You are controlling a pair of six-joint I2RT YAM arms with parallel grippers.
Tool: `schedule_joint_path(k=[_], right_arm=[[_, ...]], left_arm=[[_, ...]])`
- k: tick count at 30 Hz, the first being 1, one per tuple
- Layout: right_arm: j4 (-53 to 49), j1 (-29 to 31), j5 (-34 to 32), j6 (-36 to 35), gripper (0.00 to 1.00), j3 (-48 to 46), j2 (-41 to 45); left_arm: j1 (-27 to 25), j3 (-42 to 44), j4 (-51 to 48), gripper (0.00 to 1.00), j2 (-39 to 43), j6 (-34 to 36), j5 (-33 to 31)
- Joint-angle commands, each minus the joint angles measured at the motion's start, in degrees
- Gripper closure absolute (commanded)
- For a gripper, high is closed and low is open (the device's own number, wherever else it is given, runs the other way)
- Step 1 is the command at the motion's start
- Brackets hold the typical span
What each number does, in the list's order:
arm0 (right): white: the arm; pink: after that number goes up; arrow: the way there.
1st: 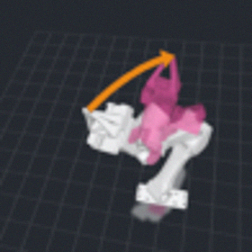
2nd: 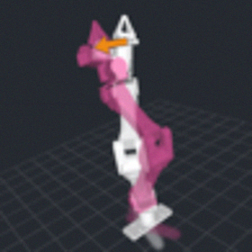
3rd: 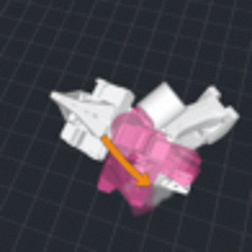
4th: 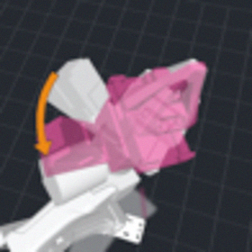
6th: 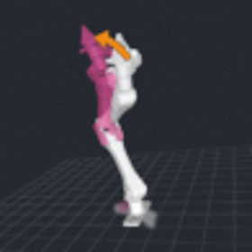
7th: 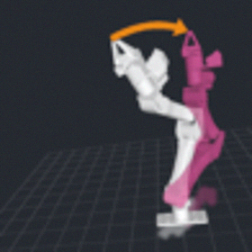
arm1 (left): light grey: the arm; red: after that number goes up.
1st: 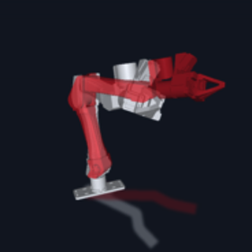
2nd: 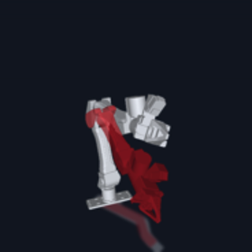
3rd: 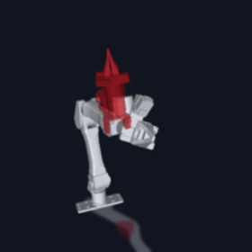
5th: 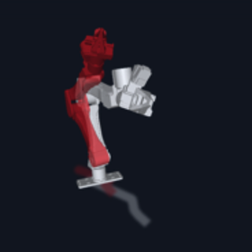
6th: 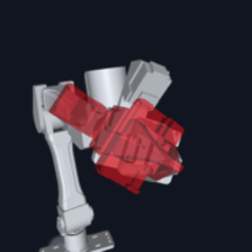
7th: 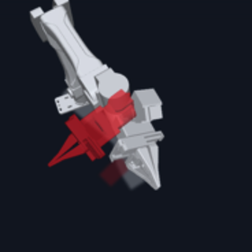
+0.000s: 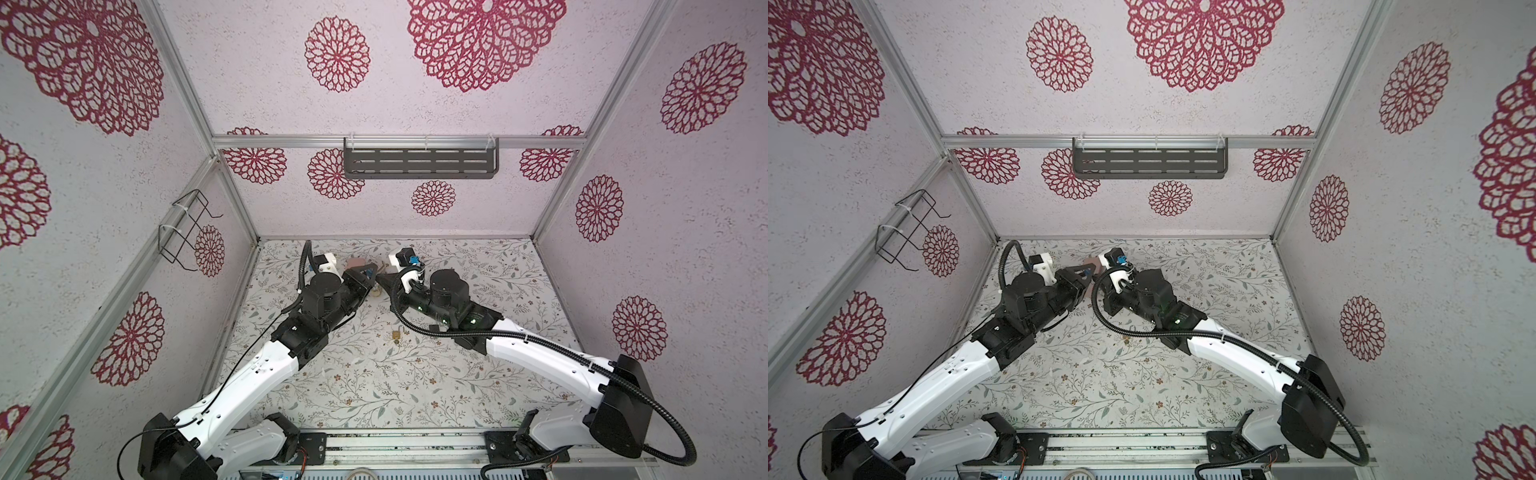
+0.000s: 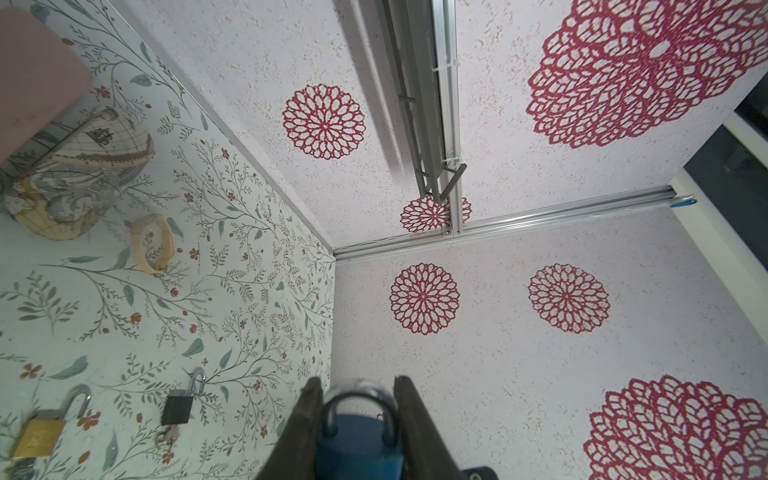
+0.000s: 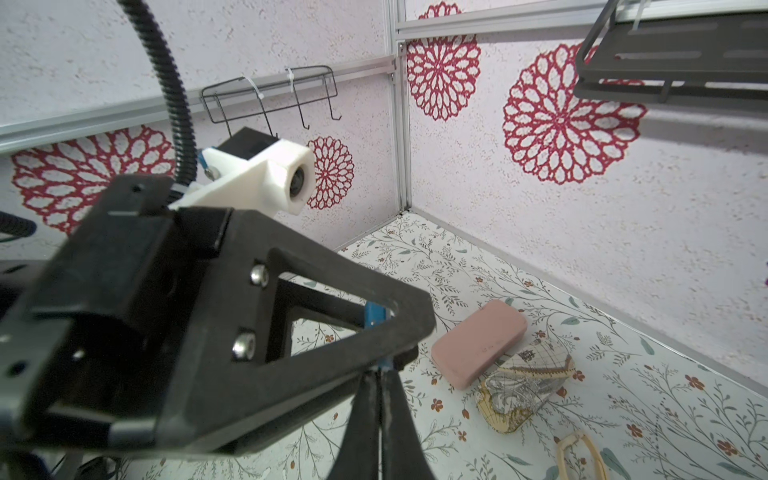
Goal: Unlock with the key
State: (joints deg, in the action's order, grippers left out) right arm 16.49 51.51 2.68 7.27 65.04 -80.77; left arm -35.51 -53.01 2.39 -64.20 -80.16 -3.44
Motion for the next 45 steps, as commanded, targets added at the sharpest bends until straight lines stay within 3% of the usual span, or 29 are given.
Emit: schedule_joint_path(k=[1, 7, 17, 27, 34, 39, 45], right_arm=[[3.6, 0.3, -2.3, 3.7, 1.00, 2.9, -3.7], [6.9, 0.4, 0.1, 14.8, 1.00, 1.5, -4.7], [20.0, 0.4, 0.6, 42.1, 1.00, -5.0, -1.9], [23.9, 1.4, -3.7, 55.3, 1.00, -8.4, 1.8], [23.3, 1.9, -3.9, 51.4, 1.00, -8.1, 2.7], [18.2, 2.3, -6.4, 44.5, 1.00, -7.5, 3.8], [10.1, 2.6, -6.1, 30.7, 1.00, -4.4, 3.7]], left_arm=[[-2.6, -0.6, 8.6, 1.00, -0.3, -5.1, 11.4], [-3.3, -0.5, 7.8, 1.00, -0.3, -4.3, 9.6], [-1.8, 3.4, 15.9, 1.00, -0.9, -6.1, 7.1], [-0.8, 5.4, 17.1, 1.00, -1.3, -5.9, 3.4], [0.0, 5.9, 17.6, 1.00, -1.8, -6.3, 3.5], [0.4, 5.7, 16.3, 1.00, -0.8, -4.7, 2.8], [0.4, 4.9, 14.2, 1.00, 1.1, 1.3, 0.5]])
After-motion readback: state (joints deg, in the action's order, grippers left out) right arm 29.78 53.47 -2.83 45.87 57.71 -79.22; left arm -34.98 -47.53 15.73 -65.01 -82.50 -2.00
